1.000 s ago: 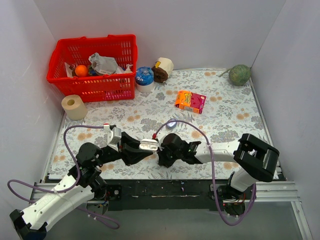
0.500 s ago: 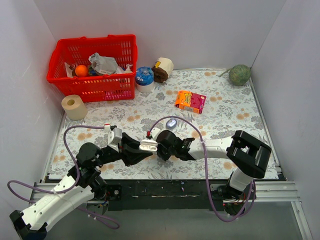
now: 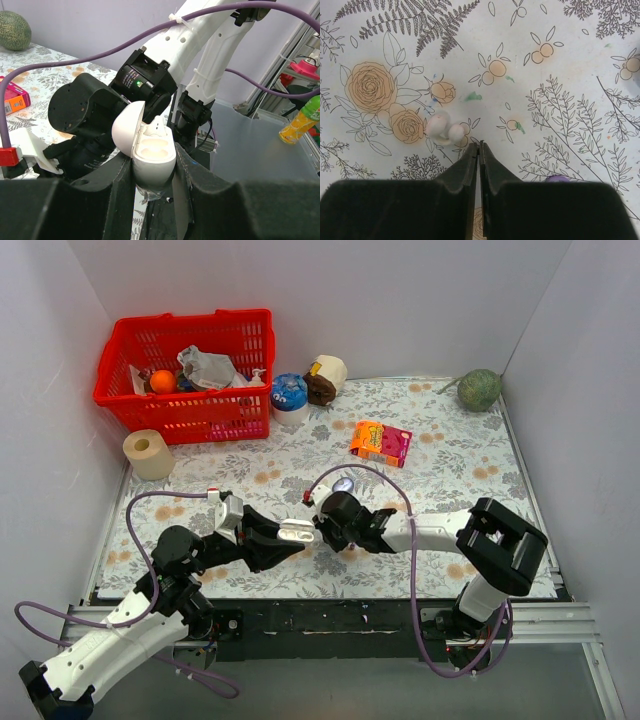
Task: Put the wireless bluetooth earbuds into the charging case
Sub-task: Pick up the earbud from the center of the board.
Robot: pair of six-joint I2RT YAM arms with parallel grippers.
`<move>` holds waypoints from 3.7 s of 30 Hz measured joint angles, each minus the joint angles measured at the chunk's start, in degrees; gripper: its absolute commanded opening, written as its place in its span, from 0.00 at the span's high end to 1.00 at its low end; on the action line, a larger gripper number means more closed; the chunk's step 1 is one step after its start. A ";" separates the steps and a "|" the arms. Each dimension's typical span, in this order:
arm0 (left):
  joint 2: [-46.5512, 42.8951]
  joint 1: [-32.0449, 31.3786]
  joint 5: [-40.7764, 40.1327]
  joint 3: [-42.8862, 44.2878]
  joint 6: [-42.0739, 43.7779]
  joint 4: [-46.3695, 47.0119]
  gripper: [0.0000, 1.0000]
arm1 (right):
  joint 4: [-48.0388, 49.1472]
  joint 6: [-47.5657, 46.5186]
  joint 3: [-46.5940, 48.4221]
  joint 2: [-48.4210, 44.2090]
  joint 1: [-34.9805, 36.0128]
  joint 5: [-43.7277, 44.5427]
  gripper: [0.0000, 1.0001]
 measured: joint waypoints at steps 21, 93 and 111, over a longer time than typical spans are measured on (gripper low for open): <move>-0.46 0.00 0.00 0.00 -0.07 -0.04 1.00 | 6.99 5.84 -3.67 -0.42 -0.13 -8.31 0.99; -3.43 0.00 -1.07 -0.20 -0.70 -1.55 1.00 | 8.24 33.44 0.44 3.78 -5.99 -6.91 0.54; -3.85 0.00 -1.07 -0.79 -1.09 -1.75 1.00 | 6.34 32.04 2.47 5.05 -5.99 -6.14 0.59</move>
